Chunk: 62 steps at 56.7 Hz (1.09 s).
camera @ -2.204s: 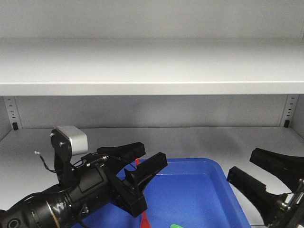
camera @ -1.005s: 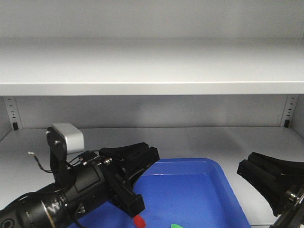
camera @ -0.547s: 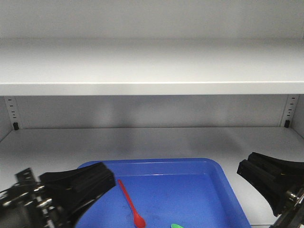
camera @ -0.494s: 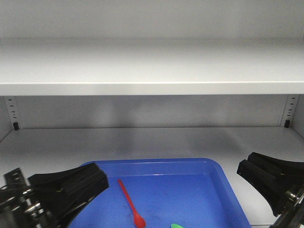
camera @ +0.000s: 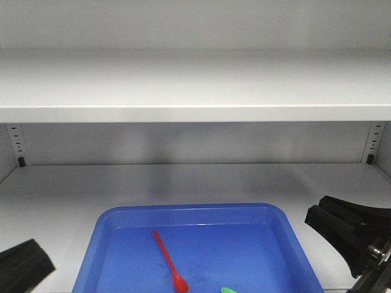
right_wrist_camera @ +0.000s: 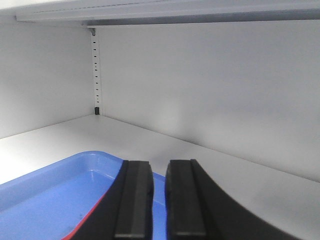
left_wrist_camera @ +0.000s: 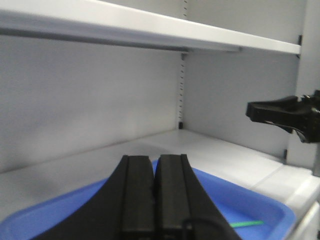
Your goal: Sort red and green spoons into left cabinet
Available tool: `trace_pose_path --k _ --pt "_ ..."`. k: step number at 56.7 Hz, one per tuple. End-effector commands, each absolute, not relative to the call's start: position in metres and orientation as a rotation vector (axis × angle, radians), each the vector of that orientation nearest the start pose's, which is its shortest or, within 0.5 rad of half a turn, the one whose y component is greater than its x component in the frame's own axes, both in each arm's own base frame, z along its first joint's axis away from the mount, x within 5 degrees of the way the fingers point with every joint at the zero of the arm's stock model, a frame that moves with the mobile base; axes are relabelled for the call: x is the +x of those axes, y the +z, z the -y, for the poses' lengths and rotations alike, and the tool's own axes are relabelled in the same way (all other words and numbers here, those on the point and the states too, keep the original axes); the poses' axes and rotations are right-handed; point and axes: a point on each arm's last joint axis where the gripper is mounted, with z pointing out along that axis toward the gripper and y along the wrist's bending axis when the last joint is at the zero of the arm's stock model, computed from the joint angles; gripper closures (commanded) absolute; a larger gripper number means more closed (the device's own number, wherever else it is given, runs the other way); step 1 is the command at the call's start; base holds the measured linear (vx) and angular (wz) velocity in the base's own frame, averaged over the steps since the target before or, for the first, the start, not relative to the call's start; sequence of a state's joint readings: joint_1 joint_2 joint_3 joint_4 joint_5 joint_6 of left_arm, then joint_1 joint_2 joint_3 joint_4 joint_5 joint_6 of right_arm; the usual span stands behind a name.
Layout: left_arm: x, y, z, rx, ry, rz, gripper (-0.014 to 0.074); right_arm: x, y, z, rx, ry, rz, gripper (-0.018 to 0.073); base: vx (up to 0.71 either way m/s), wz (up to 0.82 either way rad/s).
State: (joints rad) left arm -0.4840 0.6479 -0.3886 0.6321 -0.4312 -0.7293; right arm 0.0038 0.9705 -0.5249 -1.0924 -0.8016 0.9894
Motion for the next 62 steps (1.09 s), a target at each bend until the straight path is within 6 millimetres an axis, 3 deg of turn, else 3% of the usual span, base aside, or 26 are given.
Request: trace_pose_path --k 1,26,47,62 --pt "0.106 0.336 0.077 0.405 -0.716 -1.248 0.0601 0.182 0.334 -0.059 -0.497 0.59 -1.355 0.0372 0.0 0.01" --pt "0.102 0.336 0.037 0.197 -0.42 -1.271 0.0601 0.182 0.334 -0.059 -0.497 0.59 -1.355 0.0372 0.0 0.0" --pt "0.061 0.276 0.025 0.151 -0.353 -1.217 0.0601 0.182 0.334 -0.059 -0.497 0.59 -1.355 0.0372 0.0 0.0" --pt "0.048 0.233 0.024 0.152 -0.35 -1.202 0.0601 0.182 0.334 -0.059 -0.497 0.59 -1.355 0.0372 0.0 0.0"
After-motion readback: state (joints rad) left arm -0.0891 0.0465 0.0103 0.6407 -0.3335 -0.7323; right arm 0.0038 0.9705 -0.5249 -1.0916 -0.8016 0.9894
